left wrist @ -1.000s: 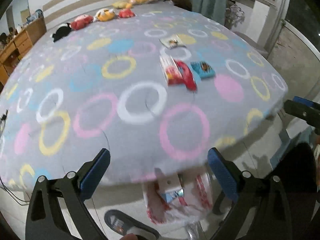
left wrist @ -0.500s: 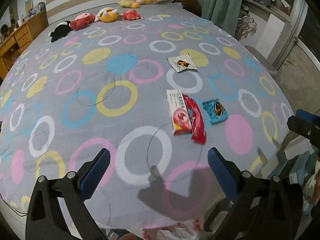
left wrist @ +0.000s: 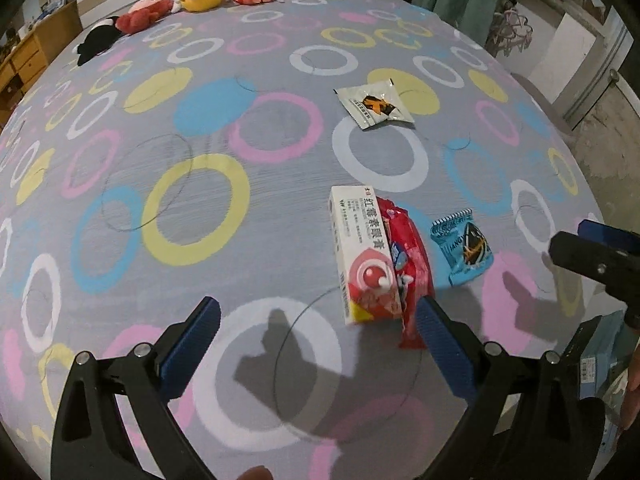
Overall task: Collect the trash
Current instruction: 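Raise both tools back over the bed toward the remaining items, then grasp the white-red medicine box with the left tool while the right tool grasps the blue snack packet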
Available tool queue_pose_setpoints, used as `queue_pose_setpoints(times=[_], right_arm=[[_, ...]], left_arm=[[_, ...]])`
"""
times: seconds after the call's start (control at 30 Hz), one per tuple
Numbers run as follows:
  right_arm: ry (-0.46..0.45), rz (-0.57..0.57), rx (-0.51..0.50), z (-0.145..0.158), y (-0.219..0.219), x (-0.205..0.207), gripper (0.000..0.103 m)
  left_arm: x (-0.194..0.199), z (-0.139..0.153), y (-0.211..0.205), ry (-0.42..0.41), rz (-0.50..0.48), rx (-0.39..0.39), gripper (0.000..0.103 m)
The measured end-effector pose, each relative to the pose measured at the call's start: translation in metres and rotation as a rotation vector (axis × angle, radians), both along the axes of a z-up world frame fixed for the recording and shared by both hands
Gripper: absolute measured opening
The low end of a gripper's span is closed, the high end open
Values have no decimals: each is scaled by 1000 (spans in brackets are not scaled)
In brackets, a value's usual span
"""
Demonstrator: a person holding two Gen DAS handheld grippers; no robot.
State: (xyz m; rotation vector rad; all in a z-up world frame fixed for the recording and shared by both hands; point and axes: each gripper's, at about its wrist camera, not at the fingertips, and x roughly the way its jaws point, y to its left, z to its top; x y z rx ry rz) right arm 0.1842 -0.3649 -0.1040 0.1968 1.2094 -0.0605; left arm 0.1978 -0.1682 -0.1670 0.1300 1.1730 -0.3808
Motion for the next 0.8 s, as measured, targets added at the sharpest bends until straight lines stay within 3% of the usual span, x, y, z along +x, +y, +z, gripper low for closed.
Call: queue_pose_setpoints(times=[0.33,0.8], right_arm=[[76,-1,11,-33,1,31,88],[143,-1,-3,-64,11,50,88]], left_arm=[[19,-21,-25,7,-47,48,95],[34,-49,-24,46,-33,65,95]])
